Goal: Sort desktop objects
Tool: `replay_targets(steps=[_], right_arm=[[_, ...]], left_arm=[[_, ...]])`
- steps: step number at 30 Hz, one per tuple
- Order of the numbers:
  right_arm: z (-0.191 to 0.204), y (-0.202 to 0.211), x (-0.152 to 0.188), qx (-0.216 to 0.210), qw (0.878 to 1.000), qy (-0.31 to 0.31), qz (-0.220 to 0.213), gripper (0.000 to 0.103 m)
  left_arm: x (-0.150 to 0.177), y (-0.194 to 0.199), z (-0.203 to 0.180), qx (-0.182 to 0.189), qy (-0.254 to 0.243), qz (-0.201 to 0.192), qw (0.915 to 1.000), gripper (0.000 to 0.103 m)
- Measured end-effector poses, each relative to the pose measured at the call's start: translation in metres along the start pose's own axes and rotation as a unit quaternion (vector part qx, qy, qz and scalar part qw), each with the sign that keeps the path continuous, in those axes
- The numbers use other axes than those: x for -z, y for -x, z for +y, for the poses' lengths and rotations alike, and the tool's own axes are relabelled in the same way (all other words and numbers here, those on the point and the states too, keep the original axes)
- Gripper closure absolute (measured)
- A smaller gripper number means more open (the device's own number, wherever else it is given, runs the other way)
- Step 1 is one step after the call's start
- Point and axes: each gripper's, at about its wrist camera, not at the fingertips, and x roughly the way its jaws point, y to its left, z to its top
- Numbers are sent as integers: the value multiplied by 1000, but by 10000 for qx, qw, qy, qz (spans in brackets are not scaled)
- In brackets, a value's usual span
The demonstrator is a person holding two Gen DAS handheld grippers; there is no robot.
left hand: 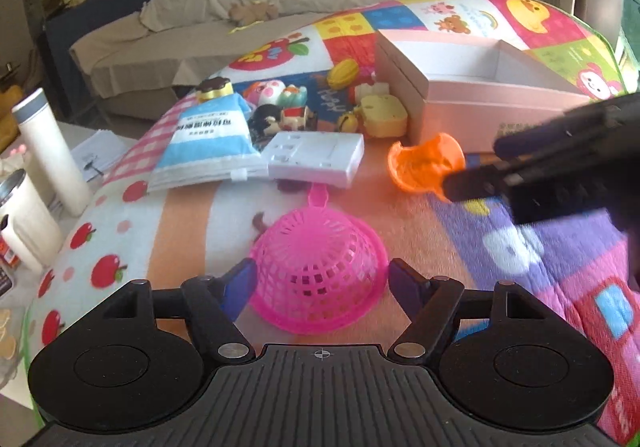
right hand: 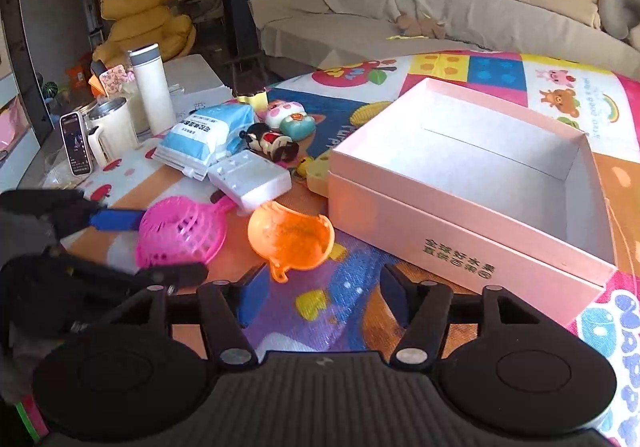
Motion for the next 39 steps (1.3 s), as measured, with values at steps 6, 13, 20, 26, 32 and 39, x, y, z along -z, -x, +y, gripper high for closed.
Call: replay_targets(steps=[6,13,20,26,32,39], right_arm=[[19,-27,-14,69,9999,82,121,32],[22,1,-41,799,9944,412,-560,51],[-17,-67,-93,1304,9908,-150,-341,51],[-23,-104,-105,546,9977,-379,-97,45],[1,-94,-90,58,9998,-89,-167,45],[23,-65,-79,-44,9991,247,-356,45]], left_arm=[[12,15,11,-22,160,-40,9999,8],[5,-1,9,102,372,-83,9992,6],[7,1,11,145,372,-201,9990,3],[9,5,31,118,576,-215,9980,2],[13,2,37,169,684,-150,9974,1],[16,7,35,75,637,-137,9978,1]])
